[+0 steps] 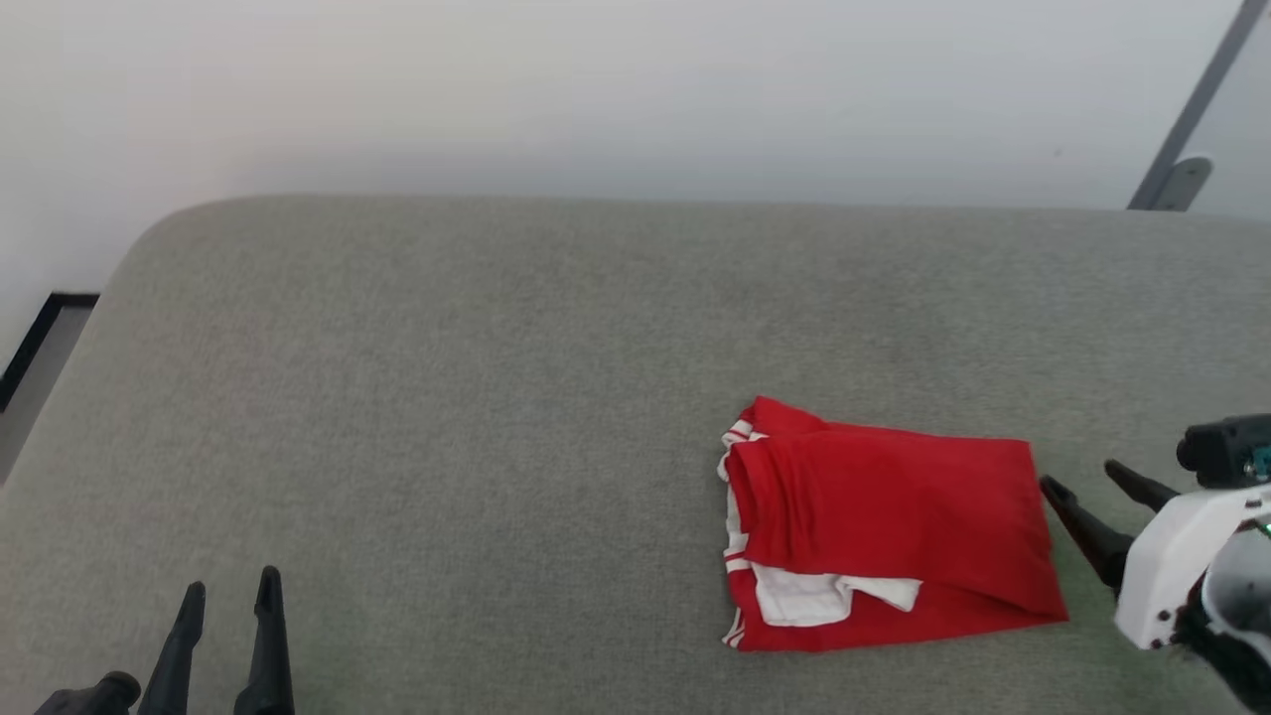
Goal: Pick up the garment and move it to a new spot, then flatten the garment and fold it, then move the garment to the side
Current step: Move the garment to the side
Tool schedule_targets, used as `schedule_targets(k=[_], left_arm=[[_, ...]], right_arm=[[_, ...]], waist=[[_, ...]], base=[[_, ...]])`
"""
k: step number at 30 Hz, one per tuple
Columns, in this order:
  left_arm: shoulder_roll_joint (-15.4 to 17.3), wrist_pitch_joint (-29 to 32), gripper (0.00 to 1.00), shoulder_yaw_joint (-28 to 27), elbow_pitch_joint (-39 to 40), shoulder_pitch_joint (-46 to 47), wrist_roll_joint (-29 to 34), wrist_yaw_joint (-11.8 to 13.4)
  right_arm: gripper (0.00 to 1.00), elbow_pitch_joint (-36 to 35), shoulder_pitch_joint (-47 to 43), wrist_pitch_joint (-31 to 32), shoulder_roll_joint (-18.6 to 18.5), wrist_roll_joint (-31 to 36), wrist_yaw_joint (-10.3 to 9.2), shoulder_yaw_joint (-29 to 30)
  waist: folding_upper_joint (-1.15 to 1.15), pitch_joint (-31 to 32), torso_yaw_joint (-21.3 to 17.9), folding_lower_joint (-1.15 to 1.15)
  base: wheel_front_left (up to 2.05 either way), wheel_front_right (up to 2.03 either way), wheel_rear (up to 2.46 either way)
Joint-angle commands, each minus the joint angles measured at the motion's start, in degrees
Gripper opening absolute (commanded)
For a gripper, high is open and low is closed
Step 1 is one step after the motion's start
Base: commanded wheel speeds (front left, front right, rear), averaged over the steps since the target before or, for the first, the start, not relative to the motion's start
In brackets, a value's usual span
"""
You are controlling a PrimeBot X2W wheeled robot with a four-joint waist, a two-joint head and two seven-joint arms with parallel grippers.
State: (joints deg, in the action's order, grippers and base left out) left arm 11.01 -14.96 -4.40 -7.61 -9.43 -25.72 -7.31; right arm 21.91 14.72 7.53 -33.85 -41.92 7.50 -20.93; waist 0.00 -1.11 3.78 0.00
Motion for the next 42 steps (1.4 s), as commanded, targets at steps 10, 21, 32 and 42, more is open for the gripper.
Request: schedule_targets(k=[10,21,32,42], left_arm=[[0.59,-0.28,1.0,1.93,-0.61,2.84,-1.43,-0.17],[1.26,-0.28,1.0,5.64,-2.14,7.44,-3.19,-0.17],[2.62,-0.28,1.0,7.44,-4.44,11.91,-5.26,-0.17],[4.76,-0.28,1.0,9.23,-3.82,16.84,-4.92,-0.17]], right_arm=[[1.0,-0.82,4.37,21.5,-4.91,-8.65,-0.02,-1.52],[1.0,6.24,10.49,35.09,0.92,-9.81,-0.01,-3.39],[0.0,8.12,16.58,36.47,1.6,-9.53,-0.05,-4.21],[0.0,3.61,19.6,33.04,-3.96,-7.91,-0.03,-1.18]], waist=[[0.0,-4.47,2.86,0.0],[0.0,-9.15,4.91,0.0],[0.0,-11.71,4.06,0.0],[0.0,-12.98,-0.45,0.0]], base=[[0.0,0.0,0.0],[0.0,0.0,0.0],[0.0,0.0,0.0],[0.0,0.0,0.0]])
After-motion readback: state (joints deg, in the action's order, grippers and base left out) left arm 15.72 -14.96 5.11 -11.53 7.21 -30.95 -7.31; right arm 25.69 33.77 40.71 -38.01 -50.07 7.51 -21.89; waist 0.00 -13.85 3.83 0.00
